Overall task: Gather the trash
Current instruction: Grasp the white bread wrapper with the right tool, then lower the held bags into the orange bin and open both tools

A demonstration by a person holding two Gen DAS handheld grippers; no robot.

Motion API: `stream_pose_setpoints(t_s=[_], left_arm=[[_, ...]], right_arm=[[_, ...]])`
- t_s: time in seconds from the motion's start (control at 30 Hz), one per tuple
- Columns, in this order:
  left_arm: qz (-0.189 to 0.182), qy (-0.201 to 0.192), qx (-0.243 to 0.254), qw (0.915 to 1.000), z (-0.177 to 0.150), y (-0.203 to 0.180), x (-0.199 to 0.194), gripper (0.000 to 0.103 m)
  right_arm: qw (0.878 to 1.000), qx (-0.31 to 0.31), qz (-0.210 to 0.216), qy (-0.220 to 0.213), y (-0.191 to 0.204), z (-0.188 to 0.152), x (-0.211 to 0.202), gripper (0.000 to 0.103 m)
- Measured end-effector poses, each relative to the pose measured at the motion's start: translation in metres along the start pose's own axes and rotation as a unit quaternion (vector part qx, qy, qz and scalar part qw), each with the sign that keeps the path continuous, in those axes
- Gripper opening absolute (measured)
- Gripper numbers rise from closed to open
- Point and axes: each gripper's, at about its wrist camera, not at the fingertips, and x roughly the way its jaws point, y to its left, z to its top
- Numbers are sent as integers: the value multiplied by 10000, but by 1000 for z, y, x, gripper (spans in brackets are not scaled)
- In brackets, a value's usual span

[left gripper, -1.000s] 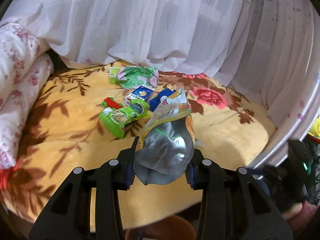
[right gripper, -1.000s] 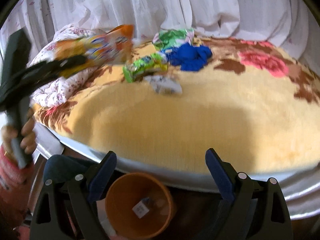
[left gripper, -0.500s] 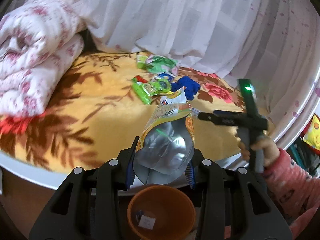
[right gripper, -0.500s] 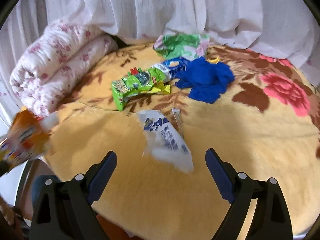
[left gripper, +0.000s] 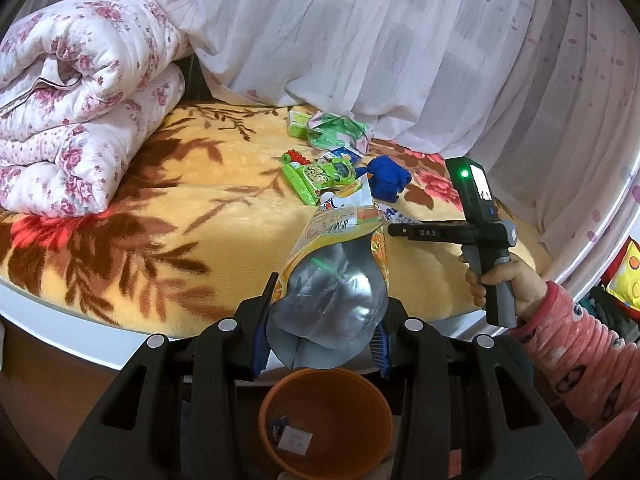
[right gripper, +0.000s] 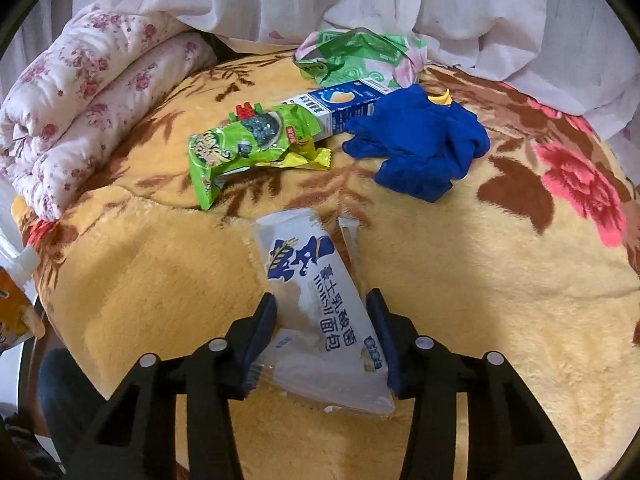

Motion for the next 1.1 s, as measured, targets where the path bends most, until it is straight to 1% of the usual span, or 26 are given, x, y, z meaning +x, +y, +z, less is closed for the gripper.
stream_pose_setpoints(t_s=[0.1,0.27,0.6,0.77,0.93,1.1], left_arm=[[-13,11,12,10000,-1,-2,1,38],[-22,26,21,10000,-1,-4,2,38],[-92,28,131,9999,-2,-13,0,38],[-155,103,200,9996,-6,-16,-1,38],[-216,241,300,9990,-14,-20,0,38],[-271,438,408,9978,-26,-25,1,38]], right_arm=[[10000,-42,7,-56,3,-3,-6,43],[9995,-136,3,-277,9,-8,-25,42],[9951,-347,304,-877,25,-31,-92,42],[9912,-494,460,-1137,35,-52,-129,42],[9890,-580,572,-1234,41,-72,-152,42],[9883,-686,684,-1179,48,-95,-165,42]])
